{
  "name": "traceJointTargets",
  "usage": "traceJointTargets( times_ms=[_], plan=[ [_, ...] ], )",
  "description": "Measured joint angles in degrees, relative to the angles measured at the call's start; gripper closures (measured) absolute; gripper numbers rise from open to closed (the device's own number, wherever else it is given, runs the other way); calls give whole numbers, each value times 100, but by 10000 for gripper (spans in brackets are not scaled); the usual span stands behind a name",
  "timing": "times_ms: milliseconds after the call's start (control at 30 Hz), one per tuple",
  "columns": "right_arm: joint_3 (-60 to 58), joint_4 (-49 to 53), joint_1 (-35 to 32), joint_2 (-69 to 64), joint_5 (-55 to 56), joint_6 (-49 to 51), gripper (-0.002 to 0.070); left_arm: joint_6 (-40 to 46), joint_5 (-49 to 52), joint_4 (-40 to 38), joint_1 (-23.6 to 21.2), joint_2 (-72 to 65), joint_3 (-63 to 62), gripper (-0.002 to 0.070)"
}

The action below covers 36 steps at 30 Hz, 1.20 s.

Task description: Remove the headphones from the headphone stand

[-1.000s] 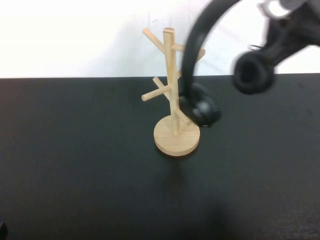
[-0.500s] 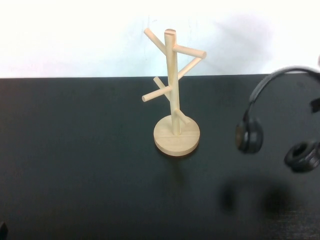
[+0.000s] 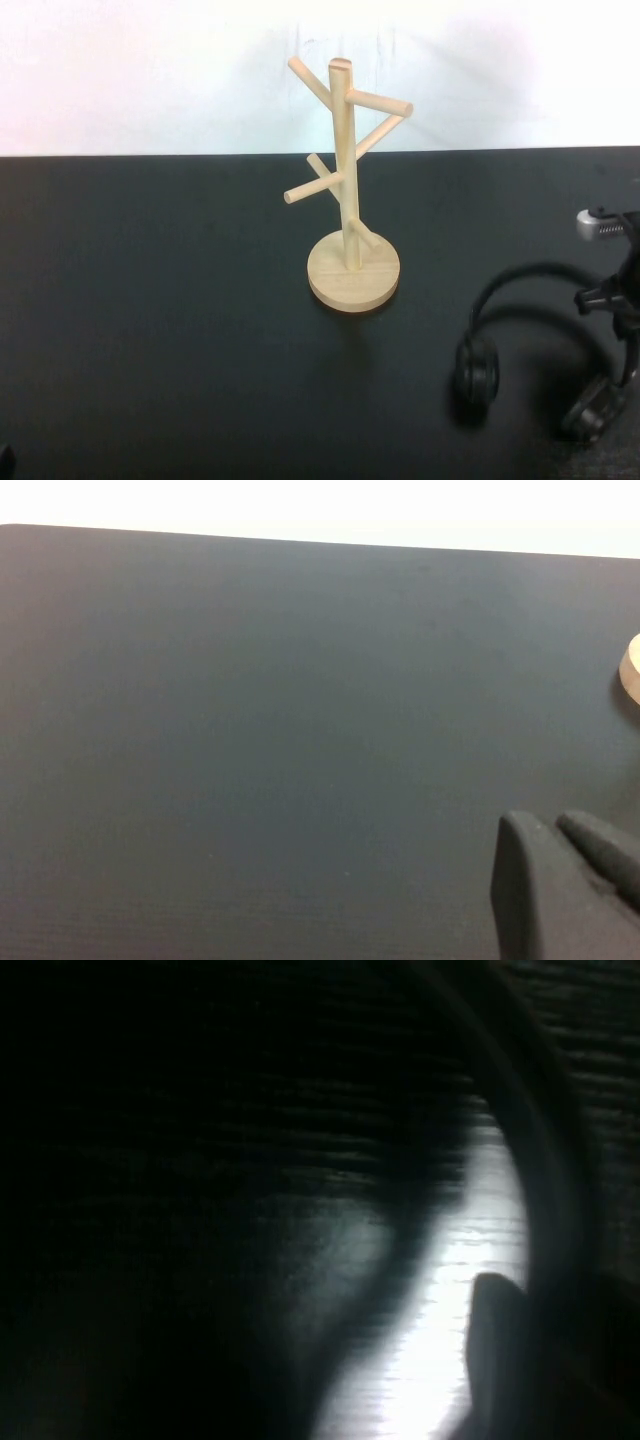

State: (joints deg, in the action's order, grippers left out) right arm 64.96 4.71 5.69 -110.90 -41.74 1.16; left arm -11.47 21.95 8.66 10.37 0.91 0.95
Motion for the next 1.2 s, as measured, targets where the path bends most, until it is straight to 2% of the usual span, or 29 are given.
traceJointTargets(
  times_ms=[167, 233, 300, 367, 433, 600, 700, 967, 1200],
  plan=[
    [0, -164, 0, 190, -71, 33, 347, 0, 0, 0, 0, 0, 0, 673],
    [0, -256, 0, 502, -181, -34, 304, 0, 0, 0, 0, 0, 0, 673],
    [0, -432, 0, 944, -325, -267, 297, 0, 0, 0, 0, 0, 0, 673],
    [0, -663, 0, 1432, -518, -602, 310, 0, 0, 0, 0, 0, 0, 673],
    [0, -1016, 0, 2051, -741, -1010, 356, 0, 0, 0, 0, 0, 0, 673],
    [0, -2047, 0, 3628, -1197, -1790, 586, 0, 0, 0, 0, 0, 0, 673],
    [0, -2322, 0, 4640, -1303, -1879, 654, 0, 0, 0, 0, 0, 0, 673],
    [-128, -2118, 0, 6596, -1560, -1857, 680, 0, 0, 10, 0, 0, 0, 673],
    [-682, -1964, 0, 7414, -1773, -1429, 682, 0, 0, 10, 0, 0, 0, 673]
  ],
)
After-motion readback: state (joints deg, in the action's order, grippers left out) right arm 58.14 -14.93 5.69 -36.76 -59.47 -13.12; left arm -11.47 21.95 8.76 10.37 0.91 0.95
